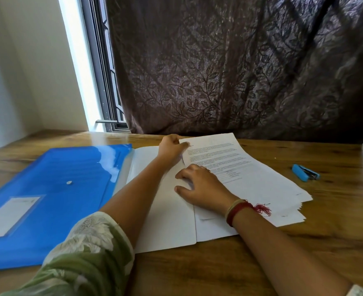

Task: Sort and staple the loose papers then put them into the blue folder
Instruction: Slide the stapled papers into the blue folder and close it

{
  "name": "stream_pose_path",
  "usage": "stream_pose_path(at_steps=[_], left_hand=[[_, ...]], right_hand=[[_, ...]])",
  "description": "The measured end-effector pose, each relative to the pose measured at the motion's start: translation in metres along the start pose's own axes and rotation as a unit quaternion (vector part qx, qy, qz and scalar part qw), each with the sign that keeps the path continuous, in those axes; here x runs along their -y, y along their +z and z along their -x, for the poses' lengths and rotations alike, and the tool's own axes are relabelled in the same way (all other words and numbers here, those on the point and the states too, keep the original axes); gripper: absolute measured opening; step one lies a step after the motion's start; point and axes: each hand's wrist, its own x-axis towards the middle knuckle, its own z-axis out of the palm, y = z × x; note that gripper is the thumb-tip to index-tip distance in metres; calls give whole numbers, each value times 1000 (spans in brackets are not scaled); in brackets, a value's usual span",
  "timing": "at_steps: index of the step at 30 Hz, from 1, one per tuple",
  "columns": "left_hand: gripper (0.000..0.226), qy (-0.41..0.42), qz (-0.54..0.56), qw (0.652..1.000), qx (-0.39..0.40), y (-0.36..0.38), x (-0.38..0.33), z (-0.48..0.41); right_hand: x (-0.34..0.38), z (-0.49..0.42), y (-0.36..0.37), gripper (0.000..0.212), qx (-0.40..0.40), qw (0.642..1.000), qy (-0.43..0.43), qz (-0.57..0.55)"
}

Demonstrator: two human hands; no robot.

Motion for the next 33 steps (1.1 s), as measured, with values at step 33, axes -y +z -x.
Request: stream_pose_path(at_steps=[33], left_hand=[[22,-153,228,961,44,-45,-72,23]], right_hand=[[-58,35,-108,27,-58,818,275,-503]])
